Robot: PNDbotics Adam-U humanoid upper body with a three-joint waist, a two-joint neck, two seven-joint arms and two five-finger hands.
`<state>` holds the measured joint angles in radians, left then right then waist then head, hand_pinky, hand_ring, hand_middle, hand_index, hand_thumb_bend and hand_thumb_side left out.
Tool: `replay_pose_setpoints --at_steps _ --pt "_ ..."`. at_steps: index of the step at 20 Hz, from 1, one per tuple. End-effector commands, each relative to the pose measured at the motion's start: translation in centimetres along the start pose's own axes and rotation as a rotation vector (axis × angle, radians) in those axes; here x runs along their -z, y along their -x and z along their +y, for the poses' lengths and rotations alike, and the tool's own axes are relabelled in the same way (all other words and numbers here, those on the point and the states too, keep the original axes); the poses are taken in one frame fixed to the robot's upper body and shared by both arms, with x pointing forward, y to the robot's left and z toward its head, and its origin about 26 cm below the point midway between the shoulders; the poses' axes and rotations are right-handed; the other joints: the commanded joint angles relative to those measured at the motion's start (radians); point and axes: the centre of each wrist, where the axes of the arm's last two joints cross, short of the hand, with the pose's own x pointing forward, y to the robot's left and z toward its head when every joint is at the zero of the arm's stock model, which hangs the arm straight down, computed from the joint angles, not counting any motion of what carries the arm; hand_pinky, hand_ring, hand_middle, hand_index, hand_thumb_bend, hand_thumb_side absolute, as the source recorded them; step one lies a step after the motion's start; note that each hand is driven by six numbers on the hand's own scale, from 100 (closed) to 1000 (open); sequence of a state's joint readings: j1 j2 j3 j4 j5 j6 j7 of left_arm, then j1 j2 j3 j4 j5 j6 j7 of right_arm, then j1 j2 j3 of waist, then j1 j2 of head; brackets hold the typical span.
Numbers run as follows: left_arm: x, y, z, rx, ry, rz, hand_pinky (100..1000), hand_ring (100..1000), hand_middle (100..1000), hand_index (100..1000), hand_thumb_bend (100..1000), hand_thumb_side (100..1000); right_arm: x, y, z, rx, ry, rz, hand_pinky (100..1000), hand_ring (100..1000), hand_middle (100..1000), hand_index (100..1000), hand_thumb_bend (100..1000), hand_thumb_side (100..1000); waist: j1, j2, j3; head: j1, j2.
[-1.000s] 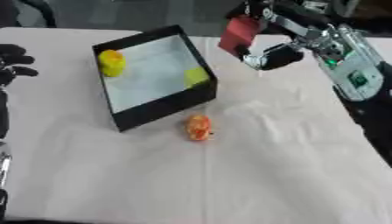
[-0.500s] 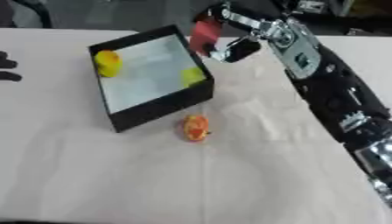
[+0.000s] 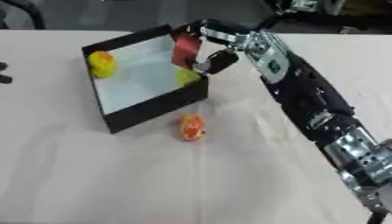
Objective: Pick up objects on the table and place them in the box.
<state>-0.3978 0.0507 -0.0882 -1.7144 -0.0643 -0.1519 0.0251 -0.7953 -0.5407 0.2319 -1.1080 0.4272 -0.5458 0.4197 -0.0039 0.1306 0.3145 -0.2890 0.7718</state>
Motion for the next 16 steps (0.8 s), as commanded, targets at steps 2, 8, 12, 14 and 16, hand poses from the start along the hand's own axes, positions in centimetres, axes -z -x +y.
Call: replay_pose_setpoints --at_steps 2,8,12,14,16 --pt "0.7 -0.9 -0.2 -0.003 0.011 -0.042 544 617 592 658 100 894 0.5 -0.9 -1.6 -0.053 0.015 -0.052 962 1000 983 999 100 703 -0.010 -0.011 0.000 -0.003 -0.002" --pt "0.7 -0.9 -0.1 -0.002 0.009 -0.043 549 617 592 658 100 894 0.4 -1.0 -1.6 -0.052 -0.001 -0.053 976 1000 999 1000 100 640 -0.011 -0.011 -0.001 -0.004 -0.002" --pt "0.7 -0.9 0.1 0.003 0.002 -0.041 549 617 592 658 100 894 0.1 -1.3 -2.0 -0.063 0.015 -0.060 958 1000 990 1000 100 447 -0.011 -0.012 -0.008 -0.002 -0.002" --pt "0.6 -0.9 0.3 0.010 -0.007 -0.039 549 617 592 658 100 893 -0.2 -1.7 -2.3 -0.083 0.011 -0.071 943 1000 984 1000 100 299 -0.011 -0.013 -0.014 0.003 -0.002" --pt "0.5 -0.9 0.7 0.019 -0.020 -0.038 549 617 592 658 100 892 -0.6 -2.4 -2.5 -0.108 -0.005 -0.089 932 998 975 1000 100 203 -0.011 -0.015 -0.022 0.009 -0.002"
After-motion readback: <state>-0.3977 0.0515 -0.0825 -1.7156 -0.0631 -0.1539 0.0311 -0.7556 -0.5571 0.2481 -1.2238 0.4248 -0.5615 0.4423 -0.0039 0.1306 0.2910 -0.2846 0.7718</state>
